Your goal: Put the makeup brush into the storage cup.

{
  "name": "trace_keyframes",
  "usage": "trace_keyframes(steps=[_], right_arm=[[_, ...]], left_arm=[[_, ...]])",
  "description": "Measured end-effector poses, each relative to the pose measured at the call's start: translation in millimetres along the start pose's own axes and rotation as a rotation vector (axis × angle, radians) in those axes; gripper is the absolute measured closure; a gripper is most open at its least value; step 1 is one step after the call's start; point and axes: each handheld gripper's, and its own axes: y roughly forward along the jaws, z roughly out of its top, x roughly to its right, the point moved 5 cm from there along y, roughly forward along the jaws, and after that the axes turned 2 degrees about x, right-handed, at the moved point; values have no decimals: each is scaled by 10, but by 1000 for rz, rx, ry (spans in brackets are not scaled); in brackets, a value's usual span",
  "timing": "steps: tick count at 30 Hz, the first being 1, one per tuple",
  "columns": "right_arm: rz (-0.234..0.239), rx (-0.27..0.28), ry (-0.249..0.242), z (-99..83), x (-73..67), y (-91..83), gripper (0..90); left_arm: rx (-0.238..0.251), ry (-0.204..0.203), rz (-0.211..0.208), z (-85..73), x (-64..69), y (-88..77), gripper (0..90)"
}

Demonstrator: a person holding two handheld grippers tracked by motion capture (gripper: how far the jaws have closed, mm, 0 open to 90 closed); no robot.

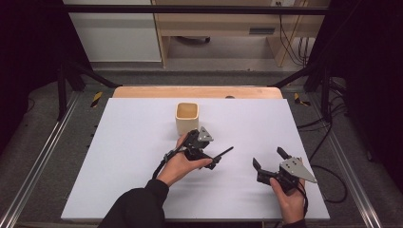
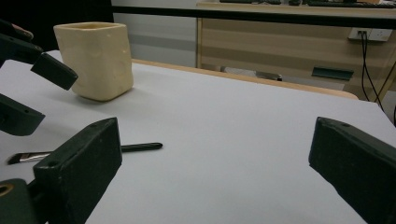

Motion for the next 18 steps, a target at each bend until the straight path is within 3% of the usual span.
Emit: trace_keyframes(steps=[8,11,16,18], right_arm=[[4,-2,-6,-2,-10,4,29],[4,-1,-9,-1,-9,3,30],[1,4,-12,5,-12,1,35],[3,1,-13,3,-17,2,35]], left_arm=[[-70,19,-7,-66,9,62,127],[-72,5,-26,-77,22,68,178],[-84,18,-9,-93,18,84,183],[-83,16,-7,-98,19,88,228]])
